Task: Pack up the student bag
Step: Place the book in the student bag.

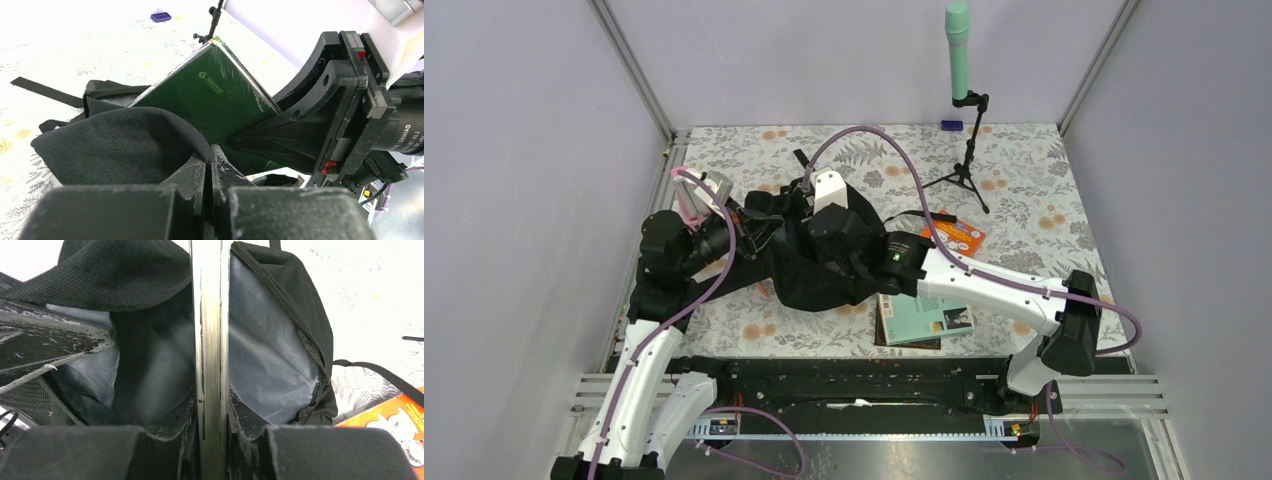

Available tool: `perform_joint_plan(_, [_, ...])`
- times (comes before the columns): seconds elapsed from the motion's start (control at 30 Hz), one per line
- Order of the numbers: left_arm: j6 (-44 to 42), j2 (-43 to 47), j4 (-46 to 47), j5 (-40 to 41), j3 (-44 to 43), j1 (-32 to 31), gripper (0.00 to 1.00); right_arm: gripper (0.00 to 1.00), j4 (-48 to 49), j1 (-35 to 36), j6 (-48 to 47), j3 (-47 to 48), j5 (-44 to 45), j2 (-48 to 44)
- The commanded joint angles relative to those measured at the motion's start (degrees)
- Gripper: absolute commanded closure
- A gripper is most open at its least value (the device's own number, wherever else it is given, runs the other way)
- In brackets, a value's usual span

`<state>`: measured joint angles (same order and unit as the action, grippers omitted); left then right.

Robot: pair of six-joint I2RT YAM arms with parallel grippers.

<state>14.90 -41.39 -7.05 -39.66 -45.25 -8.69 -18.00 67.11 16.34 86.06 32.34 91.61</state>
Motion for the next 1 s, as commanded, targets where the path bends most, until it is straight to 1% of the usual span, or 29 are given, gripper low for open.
perform_joint_plan(0.0, [0.2,1.3,8.9,-1.4,-1.4,-0.4,1.00,1.00,-3.9,0.6,-1.2,3.0,6.3,1.6])
perform_joint_plan(0.13, [0.5,1.1,9.0,-1.1,-1.3,-0.5,1.00,1.00,-6.2,1.0,-1.0,4.9,7.4,5.0])
perform_joint_plan(0.23, [0.8,0.8,8.8,0.6,-1.3,-0.5,1.00,1.00,-9.0,1.1,-0.7,7.5,7.4,7.9])
perform_joint_plan(0.33, [0.9,0.5,8.0,2.0,-1.6,-0.5,1.00,1.00,-9.1,1.1,-0.3,8.6,2.4,9.0])
perform_joint_plan(0.43, [1.3,0.5,7.8,4.2,-1.6,-0.5,1.00,0.96,-8.5,1.1,0.2,8.9,-2.6,9.1])
perform_joint_plan(0.47, [1.4,0.5,7.3,6.2,-1.6,-0.5,1.00,0.97,-8.5,1.1,-0.3,9.1,-4.8,9.1])
perform_joint_plan(0.5, [1.4,0.4,6.5,8.5,-1.8,-0.4,1.00,1.00,-8.7,1.1,-0.4,9.2,-6.7,9.0])
perform_joint_plan(0.6, [0.9,-0.3,2.3,15.1,-3.0,-0.5,1.00,1.00,-10.1,1.1,1.2,8.8,-11.6,8.0])
perform_joint_plan(0.63, [1.0,-0.7,1.1,17.9,-3.4,-0.5,1.00,1.00,-10.8,1.1,1.5,8.6,-12.7,7.5])
perform_joint_plan(0.7, [1.3,-1.5,-0.6,20.5,-4.1,-0.5,1.00,1.00,-13.0,1.5,2.0,8.3,-13.2,7.0])
perform_joint_plan(0.83, [1.9,-2.9,-1.8,20.3,-4.8,-0.5,1.00,1.00,-17.3,1.8,2.3,8.5,-15.6,7.7])
perform_joint_plan(0.97, [2.7,-2.7,-2.8,20.2,-4.7,-0.4,1.00,1.00,-18.5,1.8,2.4,10.2,-18.8,10.5])
